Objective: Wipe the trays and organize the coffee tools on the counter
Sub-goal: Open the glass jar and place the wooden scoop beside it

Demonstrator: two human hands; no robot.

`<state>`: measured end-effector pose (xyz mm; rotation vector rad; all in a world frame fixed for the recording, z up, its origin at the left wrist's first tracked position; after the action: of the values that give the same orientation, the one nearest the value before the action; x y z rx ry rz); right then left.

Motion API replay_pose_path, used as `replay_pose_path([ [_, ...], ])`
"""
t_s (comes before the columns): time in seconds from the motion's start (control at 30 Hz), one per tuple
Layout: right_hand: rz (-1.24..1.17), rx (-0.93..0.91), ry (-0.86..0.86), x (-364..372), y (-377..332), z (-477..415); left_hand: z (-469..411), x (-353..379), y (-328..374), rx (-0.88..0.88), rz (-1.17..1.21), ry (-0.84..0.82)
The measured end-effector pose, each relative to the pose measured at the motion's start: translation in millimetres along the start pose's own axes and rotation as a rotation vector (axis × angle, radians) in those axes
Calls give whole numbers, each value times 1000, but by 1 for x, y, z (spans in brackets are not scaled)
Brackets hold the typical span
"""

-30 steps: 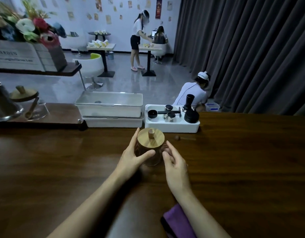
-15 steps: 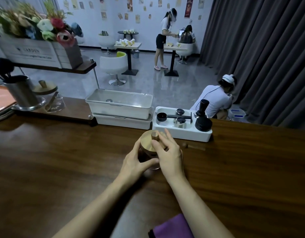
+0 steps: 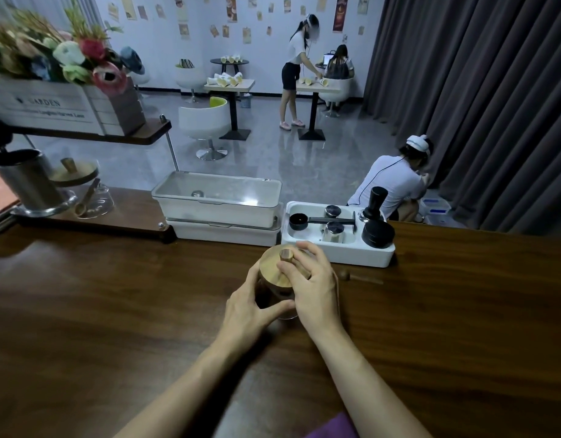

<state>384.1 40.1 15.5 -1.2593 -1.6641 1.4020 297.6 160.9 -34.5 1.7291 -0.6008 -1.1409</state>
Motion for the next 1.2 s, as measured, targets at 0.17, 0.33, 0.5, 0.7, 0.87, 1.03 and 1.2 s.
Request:
replay_pose_path([
  [0.17, 94, -49, 5, -2, -8, 1, -2, 1, -3, 9, -28, -3],
  [0.33, 101, -53, -53, -2, -15, 2, -2, 1, -3, 8, -34, -8],
  [0.5, 39, 17, -41, -2, -9, 1, -1, 1, -2, 19, -33, -26],
  [0.7, -97, -58, 33, -18, -44, -13, 1, -3, 5, 50, -42, -19],
  [0.87, -54, -87, 84, -50, -49, -7, 1, -2, 8, 74, -43, -32],
  [1.03, 127, 111, 210, -100, 19, 31, 0, 0, 2, 60, -46, -33],
  [1.2, 409, 250, 164, -117, 56, 56, -1, 1, 1, 68, -53, -32],
])
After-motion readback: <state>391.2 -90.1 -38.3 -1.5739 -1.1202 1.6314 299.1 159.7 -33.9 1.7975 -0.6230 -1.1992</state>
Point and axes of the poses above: each hand's wrist, its own z-axis away from the middle knuckle, its own x-axis out of the palm, y = z × x, the point moved 8 cm from there along -z, towards the middle knuckle, and after that the axes turned 3 degrees about -y, right-handed, at the moved point
